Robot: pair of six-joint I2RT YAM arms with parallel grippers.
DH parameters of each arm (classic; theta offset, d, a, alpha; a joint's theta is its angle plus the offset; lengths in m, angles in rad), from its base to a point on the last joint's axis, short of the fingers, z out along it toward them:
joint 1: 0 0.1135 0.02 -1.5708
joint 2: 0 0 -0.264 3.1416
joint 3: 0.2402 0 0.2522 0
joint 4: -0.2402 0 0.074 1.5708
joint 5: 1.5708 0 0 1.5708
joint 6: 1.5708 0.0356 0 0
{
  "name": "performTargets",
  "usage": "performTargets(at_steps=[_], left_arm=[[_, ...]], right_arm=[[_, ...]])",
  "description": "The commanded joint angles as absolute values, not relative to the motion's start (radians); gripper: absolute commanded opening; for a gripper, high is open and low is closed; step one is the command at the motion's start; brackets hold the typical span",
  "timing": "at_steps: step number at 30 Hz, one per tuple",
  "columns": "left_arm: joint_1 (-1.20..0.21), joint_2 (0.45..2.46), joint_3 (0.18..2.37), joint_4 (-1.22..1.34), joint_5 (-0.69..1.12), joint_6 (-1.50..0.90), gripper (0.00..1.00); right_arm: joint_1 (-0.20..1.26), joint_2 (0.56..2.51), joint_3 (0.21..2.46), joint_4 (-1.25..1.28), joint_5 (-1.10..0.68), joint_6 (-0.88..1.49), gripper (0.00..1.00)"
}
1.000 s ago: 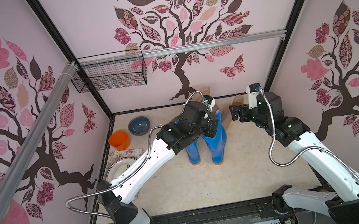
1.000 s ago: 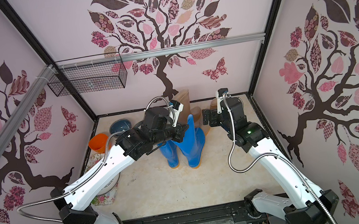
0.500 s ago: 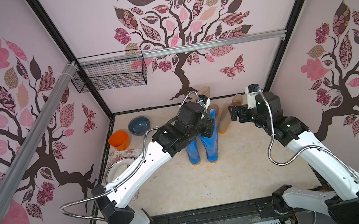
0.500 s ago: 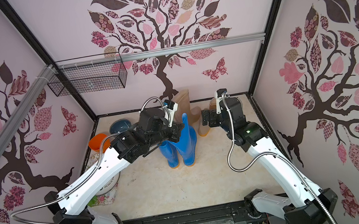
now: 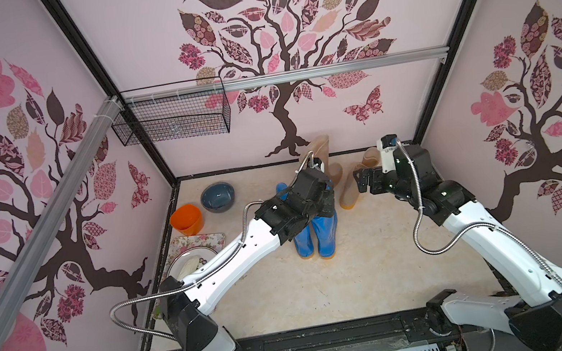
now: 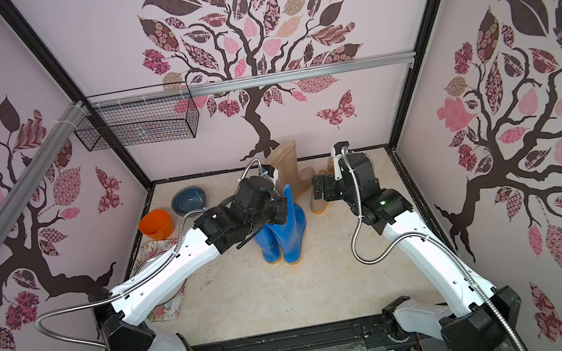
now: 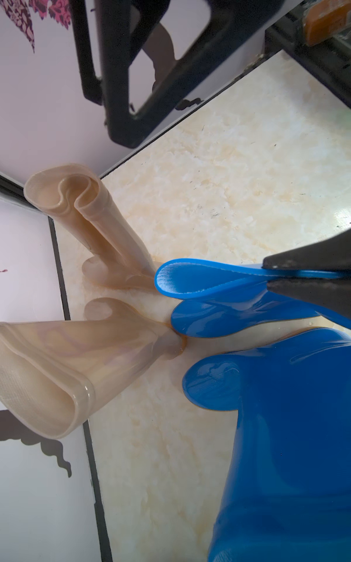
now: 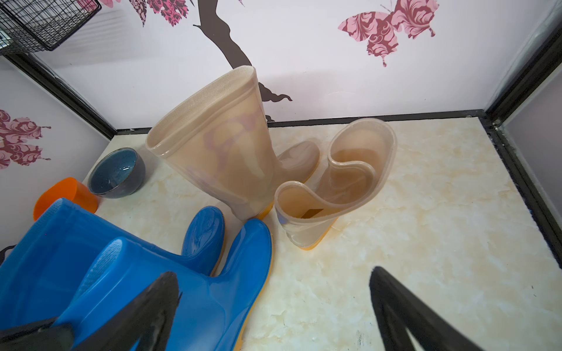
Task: Match and arrange rain boots in pairs
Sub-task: Pair a pair of rain boots at the center of the board.
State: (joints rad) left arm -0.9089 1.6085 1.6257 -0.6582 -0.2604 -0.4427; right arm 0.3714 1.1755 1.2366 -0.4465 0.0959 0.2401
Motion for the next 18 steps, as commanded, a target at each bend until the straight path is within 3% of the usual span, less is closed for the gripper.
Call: performTargets(at_steps=[1, 2, 5, 8, 11, 18], left_arm=[[-0.916, 1.620, 1.642, -0.544, -0.328, -0.487, 0.00], [-0.916, 1.632, 1.652, -0.551, -0.325, -0.493, 0.00], [-0.917, 1.654, 1.677, -0.583, -0.319, -0.495, 0.20], [-0.918, 1.635, 1.691, -0.595, -0.341, -0.477, 0.46], [-0.917, 1.618, 1.741, -0.620, -0.355, -0.455, 0.63], [-0.916, 1.596, 2.001, -0.834, -0.483, -0.370, 0.72]], right_arm=[[0.368, 1.196, 1.283, -0.467, 0.077, 0.245, 1.00], [0.368, 1.200, 1.287, -0.469, 0.074, 0.245, 1.00], [0.368, 1.210, 1.301, -0.484, 0.063, 0.247, 1.00], [0.367, 1.223, 1.320, -0.508, 0.043, 0.252, 1.00], [0.367, 1.242, 1.351, -0.539, 0.011, 0.260, 1.00], [0.368, 1.308, 1.444, -0.622, -0.144, 0.290, 1.00]])
